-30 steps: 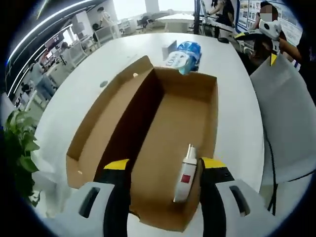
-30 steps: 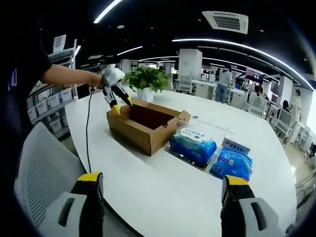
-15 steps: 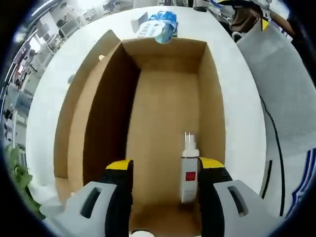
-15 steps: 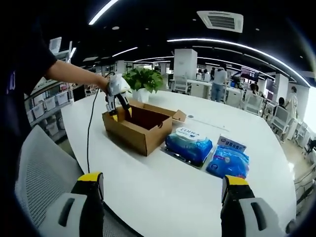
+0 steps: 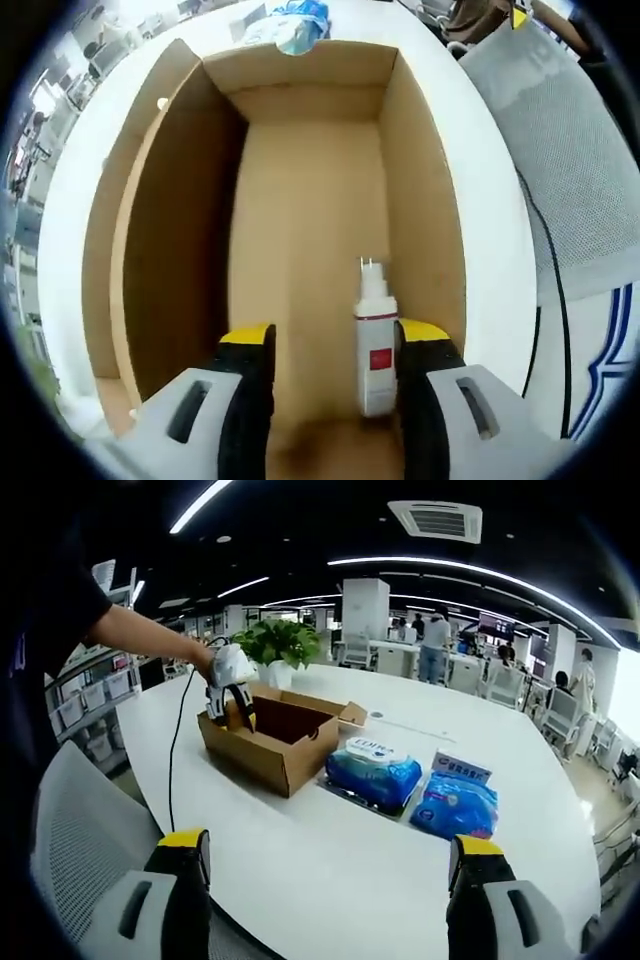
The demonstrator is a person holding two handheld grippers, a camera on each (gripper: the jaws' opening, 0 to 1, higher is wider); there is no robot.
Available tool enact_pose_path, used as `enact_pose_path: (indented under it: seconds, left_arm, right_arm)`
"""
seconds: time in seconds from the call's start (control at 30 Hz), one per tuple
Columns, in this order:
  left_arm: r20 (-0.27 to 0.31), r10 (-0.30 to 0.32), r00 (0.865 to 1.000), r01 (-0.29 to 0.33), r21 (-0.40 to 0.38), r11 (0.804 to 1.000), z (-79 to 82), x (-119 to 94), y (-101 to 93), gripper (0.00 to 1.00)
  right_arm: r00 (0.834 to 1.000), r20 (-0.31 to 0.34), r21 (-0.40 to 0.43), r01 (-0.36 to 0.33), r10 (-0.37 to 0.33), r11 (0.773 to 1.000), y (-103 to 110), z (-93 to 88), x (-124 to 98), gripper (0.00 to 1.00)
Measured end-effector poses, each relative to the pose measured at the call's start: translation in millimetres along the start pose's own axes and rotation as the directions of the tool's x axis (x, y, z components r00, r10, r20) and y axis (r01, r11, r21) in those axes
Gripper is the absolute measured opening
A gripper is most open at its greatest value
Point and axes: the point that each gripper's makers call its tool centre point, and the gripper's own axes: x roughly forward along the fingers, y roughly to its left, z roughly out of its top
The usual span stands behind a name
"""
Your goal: Operate the shoe box by opening the lid, removing the specified soft item, and placing it in the target area until the item is outside and the box remains undamaged.
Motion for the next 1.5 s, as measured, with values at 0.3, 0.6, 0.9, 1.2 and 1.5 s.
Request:
enact_pose_path:
  seconds: [0.3,0.6,0.9,1.2,1.5]
  left_arm:
    - [0.026,0.035,0.999,-0.034,-0.05,0.998,-1.3,-2,6.1,0.49]
    - [0.022,0.057,0.998,-0.055,-0.062,0.997,-2.9,-4,11.3,0.47]
    - [0.032,0.056,0.998,-0.055,-0.041,0.998,-1.0,-6,10.1,0.46]
    - [0.002,0.038,0.999,-0.038,-0.018,0.999,-7.2,5,0.1,0.42]
    - [-0.004,0.069,0.998,-0.069,-0.014,0.998,-14.6,4,0.7,0.36]
  right_arm:
    - [1.0,0.002,0.003,0.006,-0.007,1.0,-2,0.7,1,0.99]
    - [1.0,0.001,0.007,0.006,-0.006,1.0,-3,-0.2,1,0.99]
    - [1.0,0.008,0.006,0.007,-0.007,1.0,-2,0.9,1,0.99]
    - [1.0,0.01,0.006,0.011,-0.011,1.0,-2,1.8,1,0.98]
    - [1.0,0.007,-0.001,0.009,-0.009,1.0,-1,1.0,3,0.98]
